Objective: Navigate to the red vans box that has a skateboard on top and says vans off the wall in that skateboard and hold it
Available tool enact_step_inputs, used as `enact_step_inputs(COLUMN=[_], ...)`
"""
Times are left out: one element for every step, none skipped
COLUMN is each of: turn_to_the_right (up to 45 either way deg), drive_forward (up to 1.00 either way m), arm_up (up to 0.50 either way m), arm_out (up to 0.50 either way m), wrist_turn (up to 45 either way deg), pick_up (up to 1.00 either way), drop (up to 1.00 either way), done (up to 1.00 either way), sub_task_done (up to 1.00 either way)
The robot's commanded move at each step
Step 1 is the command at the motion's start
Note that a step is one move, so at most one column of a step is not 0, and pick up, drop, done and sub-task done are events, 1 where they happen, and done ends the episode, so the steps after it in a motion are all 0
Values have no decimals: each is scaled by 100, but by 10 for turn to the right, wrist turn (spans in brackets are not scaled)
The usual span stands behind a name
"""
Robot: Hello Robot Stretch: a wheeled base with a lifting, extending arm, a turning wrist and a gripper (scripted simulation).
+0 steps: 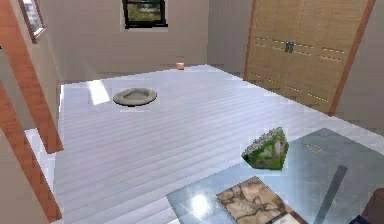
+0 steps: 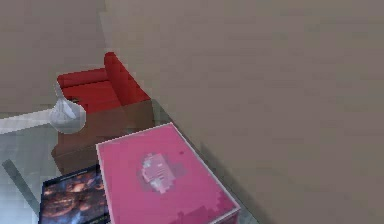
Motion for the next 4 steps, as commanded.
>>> enact_step_inputs(turn_to_the_right=[0, 0, 0, 0], drive_forward=[0, 0, 0, 0], arm_up=[34, 0, 0, 0], arm_out=[0, 0, 0, 0], wrist_turn=[0, 450, 450, 450], pick_up=[0, 0, 0, 0], drop=[0, 0, 0, 0], done=[0, 0, 0, 0], sub_task_done=[0, 0, 0, 0])
